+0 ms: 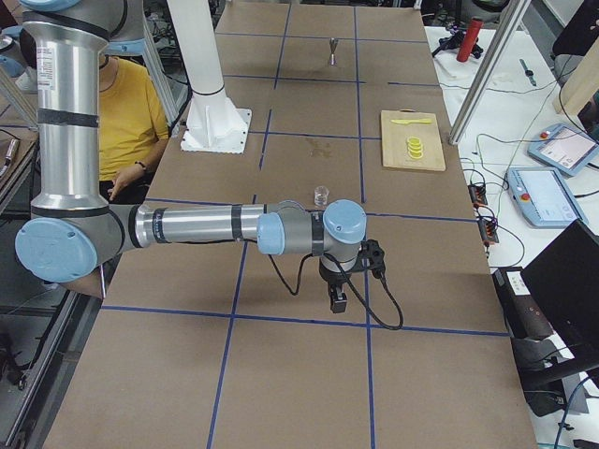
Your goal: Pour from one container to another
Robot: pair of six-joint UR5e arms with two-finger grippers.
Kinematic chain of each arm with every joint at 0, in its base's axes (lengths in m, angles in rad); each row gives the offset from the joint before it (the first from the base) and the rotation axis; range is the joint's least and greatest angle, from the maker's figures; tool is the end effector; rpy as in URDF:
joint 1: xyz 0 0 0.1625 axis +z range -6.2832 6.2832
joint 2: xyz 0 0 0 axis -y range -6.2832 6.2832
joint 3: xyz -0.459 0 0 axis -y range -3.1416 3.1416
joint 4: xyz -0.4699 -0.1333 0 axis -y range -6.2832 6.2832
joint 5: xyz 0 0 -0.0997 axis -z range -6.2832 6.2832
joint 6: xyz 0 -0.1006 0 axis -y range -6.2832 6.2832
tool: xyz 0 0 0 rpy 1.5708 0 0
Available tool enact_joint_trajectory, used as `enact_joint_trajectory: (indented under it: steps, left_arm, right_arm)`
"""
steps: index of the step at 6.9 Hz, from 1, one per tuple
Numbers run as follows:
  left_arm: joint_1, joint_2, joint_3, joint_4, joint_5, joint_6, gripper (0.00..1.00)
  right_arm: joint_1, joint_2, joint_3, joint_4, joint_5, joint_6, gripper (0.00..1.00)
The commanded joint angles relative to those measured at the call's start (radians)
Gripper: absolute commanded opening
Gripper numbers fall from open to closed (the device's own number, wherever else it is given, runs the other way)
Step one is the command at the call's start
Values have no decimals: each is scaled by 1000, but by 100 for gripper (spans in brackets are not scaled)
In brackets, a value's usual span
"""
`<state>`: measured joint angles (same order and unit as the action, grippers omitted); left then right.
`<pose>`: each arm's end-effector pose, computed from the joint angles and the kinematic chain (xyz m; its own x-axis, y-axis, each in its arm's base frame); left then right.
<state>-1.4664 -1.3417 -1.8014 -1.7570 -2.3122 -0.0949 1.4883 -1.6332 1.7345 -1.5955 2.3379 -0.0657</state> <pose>-0.0153 -0.4817 0.6631 0.7268 0.1087 -0.6782 -0.0337 0.9918 0.1229 0.0185 -0.5472 0.6377 0.7062 -0.1772 0.6855 0.1288 0.9842 0.1218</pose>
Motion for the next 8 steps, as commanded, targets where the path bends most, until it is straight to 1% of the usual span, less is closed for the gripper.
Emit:
enact_joint_trajectory:
  steps: [1,4,5,6,7,8]
  left_arm:
    - [-2,-7,1,14,-4,0,100]
    - [-11,-7,-15,14,-6,1,100]
    - [-17,-7,-16,17,-6,6,100]
    - [-15,-8,-16,33,-7,7,100]
    - [-18,-11,-32,100,-7,26,100]
    - [-58,-10,-35,159,-9,146,100]
  right_arm:
    - [-31,-26,49,-21,15,58,100]
    - [-31,-83,127,-26,17,43,100]
    - [-29,-91,154,-29,17,41,100]
    - [-29,-82,157,-53,21,41,100]
    - [-29,-79,160,-61,21,41,100]
    - [-29,-79,160,-61,23,41,100]
